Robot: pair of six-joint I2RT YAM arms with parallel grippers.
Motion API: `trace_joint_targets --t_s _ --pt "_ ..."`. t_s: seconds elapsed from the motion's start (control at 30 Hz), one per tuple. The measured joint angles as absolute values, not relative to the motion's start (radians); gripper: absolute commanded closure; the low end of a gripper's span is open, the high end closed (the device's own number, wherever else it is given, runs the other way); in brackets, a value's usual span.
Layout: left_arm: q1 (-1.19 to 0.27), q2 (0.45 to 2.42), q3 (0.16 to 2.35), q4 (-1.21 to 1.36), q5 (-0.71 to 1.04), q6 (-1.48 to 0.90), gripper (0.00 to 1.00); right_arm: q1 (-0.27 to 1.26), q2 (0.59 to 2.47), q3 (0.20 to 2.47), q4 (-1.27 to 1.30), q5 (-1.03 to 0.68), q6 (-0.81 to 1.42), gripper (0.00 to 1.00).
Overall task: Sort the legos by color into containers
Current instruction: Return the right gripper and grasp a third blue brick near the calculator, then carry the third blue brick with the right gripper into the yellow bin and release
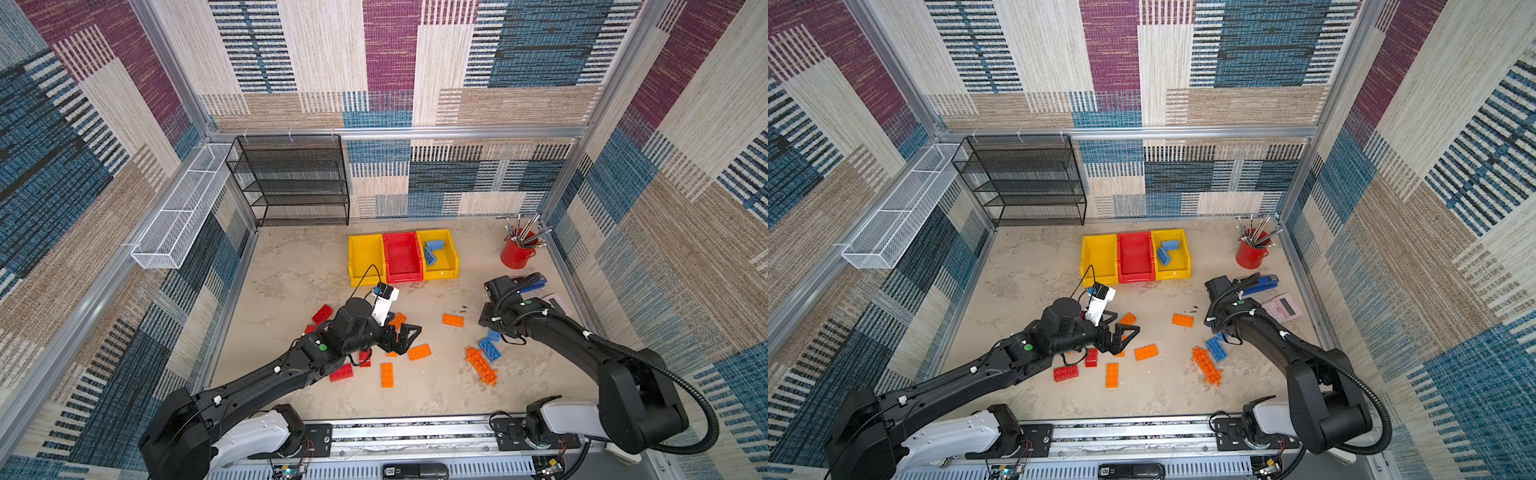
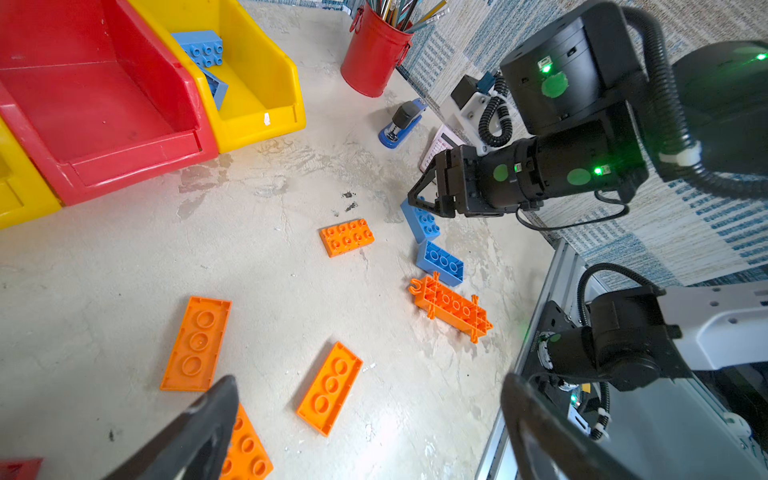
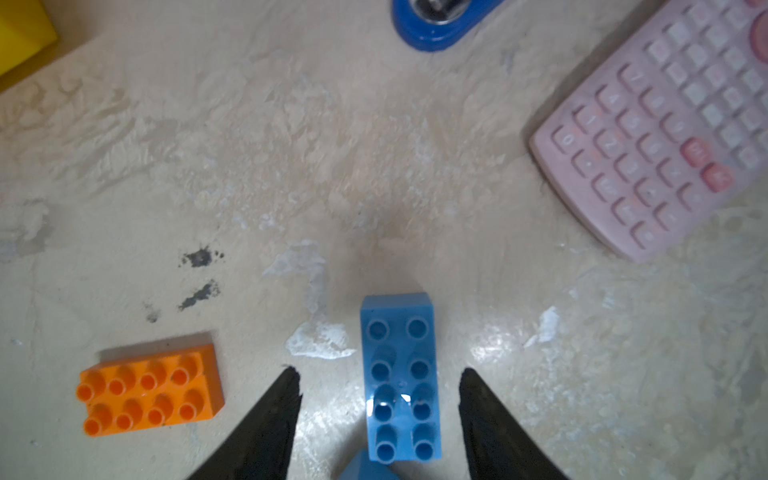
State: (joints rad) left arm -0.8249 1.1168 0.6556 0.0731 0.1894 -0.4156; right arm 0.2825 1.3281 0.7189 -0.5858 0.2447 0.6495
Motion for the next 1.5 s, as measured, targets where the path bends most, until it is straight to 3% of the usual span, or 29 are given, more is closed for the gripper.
trace_joint_targets --t_s 0.13,0.3,0.47,0.83,1.5 --pt "-0.825 1.139 0.659 0.073 0.189 -0.415 0.01 0.257 1.352 0.681 -0.567 0.228 0.63 0.43" --pt "-0.825 1.16 0.666 0.072 0.189 -0.415 0.01 0.256 1.389 0.669 -0.52 0.154 0.596 0.59" --pt "-0.825 1.187 0.691 0.069 0.185 -0.415 0.01 0.256 1.389 0.705 -0.506 0.126 0.562 0.68" --pt "-0.825 1.256 0.775 0.036 0.113 -0.391 0.01 0.257 1.478 0.997 -0.436 0.041 0.443 0.68" --pt "-0.823 1.286 0.854 -0.042 -0.047 -0.326 0.01 0.282 2.028 1.633 -0.398 -0.115 0.301 0.64"
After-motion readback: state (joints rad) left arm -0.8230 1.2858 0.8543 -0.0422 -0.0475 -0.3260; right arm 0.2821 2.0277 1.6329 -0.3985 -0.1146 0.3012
